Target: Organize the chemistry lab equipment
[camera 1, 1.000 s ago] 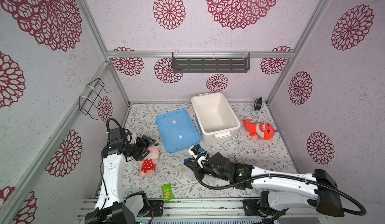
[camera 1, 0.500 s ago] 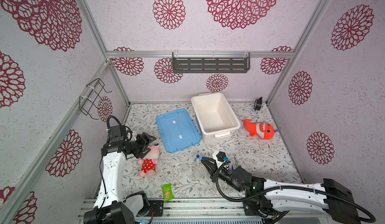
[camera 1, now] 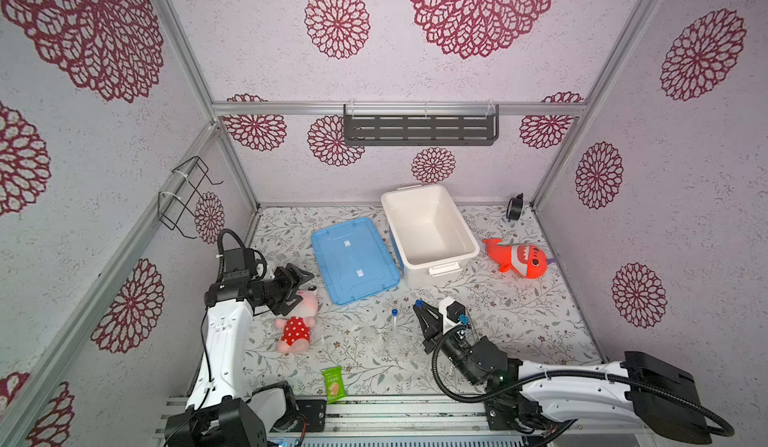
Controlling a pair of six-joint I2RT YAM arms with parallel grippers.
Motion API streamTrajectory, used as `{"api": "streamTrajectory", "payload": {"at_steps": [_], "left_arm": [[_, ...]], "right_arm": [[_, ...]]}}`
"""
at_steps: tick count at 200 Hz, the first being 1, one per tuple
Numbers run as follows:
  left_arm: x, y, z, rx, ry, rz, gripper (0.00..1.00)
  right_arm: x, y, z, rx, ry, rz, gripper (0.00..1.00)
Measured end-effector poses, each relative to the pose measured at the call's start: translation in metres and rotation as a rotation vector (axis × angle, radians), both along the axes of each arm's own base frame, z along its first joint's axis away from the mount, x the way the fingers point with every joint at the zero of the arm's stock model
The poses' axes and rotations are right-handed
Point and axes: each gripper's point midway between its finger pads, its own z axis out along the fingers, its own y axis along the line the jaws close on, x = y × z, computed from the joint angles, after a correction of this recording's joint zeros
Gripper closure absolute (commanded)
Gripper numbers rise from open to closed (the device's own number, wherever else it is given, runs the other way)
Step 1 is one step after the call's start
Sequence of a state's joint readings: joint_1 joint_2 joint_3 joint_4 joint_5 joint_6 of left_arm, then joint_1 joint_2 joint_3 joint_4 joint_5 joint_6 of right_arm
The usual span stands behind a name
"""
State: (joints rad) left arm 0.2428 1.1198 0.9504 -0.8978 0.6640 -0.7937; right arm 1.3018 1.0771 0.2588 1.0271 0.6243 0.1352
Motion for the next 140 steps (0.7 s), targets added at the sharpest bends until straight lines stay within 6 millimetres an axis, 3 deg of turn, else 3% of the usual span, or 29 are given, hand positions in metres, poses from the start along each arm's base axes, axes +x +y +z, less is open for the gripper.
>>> {"api": "streamTrajectory", "payload": {"at_steps": [75,140], "left_arm": [[-0.004,0.0,-0.006,0.017,0.026,-0.022,0.23],[-0.008,0.002,-0.007,0.038,0.028,-0.025,0.22]], "right_arm": [[0.008,0.003,-0.026,-0.038,-0.013,-0.045,0.91],[0.015,0.012,-0.032,-0.044,-0.023,-0.053,0.91]]}}
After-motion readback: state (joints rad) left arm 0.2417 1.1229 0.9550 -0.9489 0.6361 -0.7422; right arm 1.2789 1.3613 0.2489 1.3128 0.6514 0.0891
